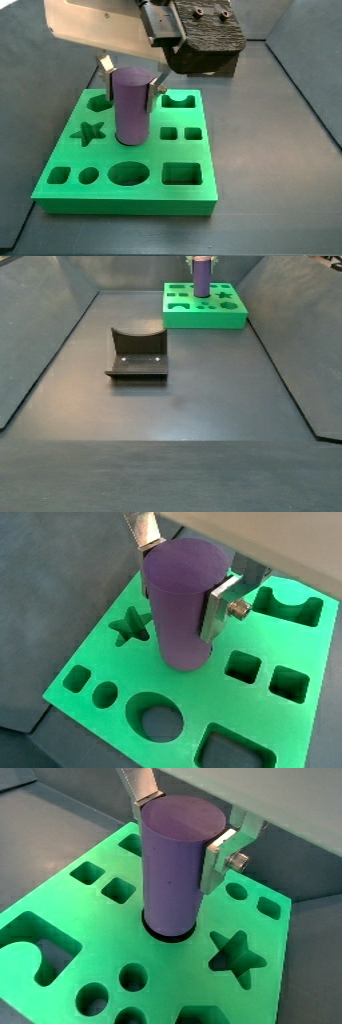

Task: Insert the round object.

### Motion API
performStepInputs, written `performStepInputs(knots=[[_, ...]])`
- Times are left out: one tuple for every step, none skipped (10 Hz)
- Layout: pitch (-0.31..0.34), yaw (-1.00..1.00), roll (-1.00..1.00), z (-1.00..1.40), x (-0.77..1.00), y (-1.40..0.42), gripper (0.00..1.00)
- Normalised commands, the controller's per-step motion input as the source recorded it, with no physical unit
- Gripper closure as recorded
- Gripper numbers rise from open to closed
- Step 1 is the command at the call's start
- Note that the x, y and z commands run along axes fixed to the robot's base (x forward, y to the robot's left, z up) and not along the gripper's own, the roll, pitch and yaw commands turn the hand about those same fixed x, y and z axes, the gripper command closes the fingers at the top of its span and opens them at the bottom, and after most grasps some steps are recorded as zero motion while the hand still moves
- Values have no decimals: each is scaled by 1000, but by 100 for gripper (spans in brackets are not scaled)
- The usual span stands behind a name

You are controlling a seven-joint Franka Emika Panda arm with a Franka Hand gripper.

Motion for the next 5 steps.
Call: performStepInputs(knots=[[-14,37,0,-149,-186,74,100],[-10,57,0,-289,-137,40,100],[-57,66,-20,-677,-51,0,100],[-131,94,0,-954,0,-186,100],[-156,94,4,-931,0,-240,100]])
